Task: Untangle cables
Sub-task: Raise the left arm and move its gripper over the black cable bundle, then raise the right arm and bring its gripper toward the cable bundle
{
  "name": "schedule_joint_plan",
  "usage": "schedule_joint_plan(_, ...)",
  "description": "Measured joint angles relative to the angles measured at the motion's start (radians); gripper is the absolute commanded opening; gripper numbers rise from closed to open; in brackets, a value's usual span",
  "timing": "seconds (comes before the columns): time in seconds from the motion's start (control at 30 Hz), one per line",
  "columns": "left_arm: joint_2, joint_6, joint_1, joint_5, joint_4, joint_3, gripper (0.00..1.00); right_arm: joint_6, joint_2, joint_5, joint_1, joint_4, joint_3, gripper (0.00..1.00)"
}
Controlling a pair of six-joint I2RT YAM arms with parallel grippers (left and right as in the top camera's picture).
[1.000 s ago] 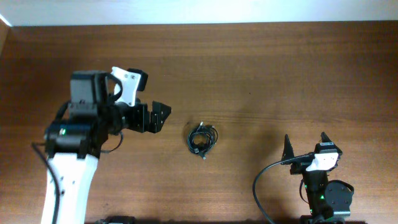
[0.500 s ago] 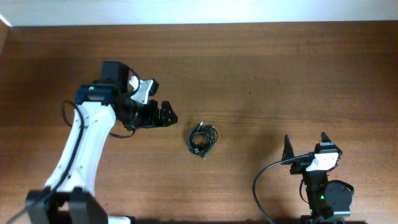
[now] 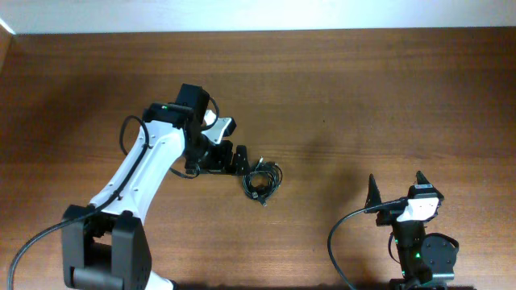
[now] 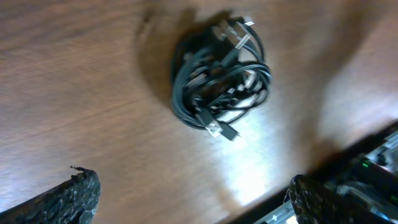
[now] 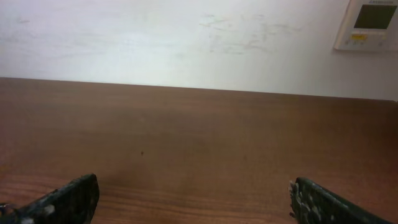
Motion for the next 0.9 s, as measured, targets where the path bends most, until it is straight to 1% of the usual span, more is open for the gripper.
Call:
schedule_joint_plan(0.1, 0.0, 0.0, 0.0, -0.039, 0.029, 0.0, 0.99, 0.005, 0.0, -0.003, 0.0, 0.016, -0.001, 0.98)
schedule_joint_plan(0.17, 0.0, 0.0, 0.0, -0.054, 0.045, 0.0, 0.99, 0.058, 0.0, -0.061, 0.0, 0.043, -0.001, 0.98)
schedule_joint_plan(0.27, 0.0, 0.0, 0.0, -0.065, 0.05, 0.0, 0.99, 0.219, 0.0, -0.278, 0.0, 0.055, -0.001, 0.98)
schedule_joint_plan(0.37, 0.0, 0.0, 0.0, -0.072, 0.058, 0.0, 0.99, 0.398, 0.0, -0.494, 0.0, 0.137, -0.001, 0.98)
schedule_joint_plan(0.4, 0.0, 0.0, 0.0, -0.072, 0.059, 0.0, 0.99, 0.434, 0.001, -0.541, 0.0, 0.175, -0.001, 0.98)
schedule_joint_plan(0.47, 0.0, 0.0, 0.0, -0.074, 0.06, 0.0, 0.99, 0.507, 0.002, -0.652, 0.001, 0.34, -0.001, 0.98)
schedule_joint_plan(0.53, 0.0, 0.0, 0.0, -0.074, 0.063, 0.0, 0.99, 0.541, 0.002, -0.718, 0.001, 0.505, 0.003, 0.98)
schedule_joint_plan(0.6, 0.0, 0.0, 0.0, -0.075, 0.064, 0.0, 0.99, 0.554, 0.0, -0.76, 0.0, 0.554, 0.033, 0.98)
schedule_joint_plan(0.67, 0.0, 0.0, 0.0, -0.076, 0.064, 0.0, 0.99, 0.533, 0.001, -0.789, -0.013, 0.476, 0.104, 0.98)
schedule_joint_plan(0.8, 0.0, 0.0, 0.0, -0.077, 0.067, 0.0, 0.99, 0.389, 0.022, -0.804, -0.092, 0.073, 0.37, 0.98)
schedule_joint_plan(0.9, 0.0, 0.0, 0.0, -0.079, 0.071, 0.0, 0.99, 0.199, 0.113, -0.787, -0.186, -0.404, 0.683, 0.98)
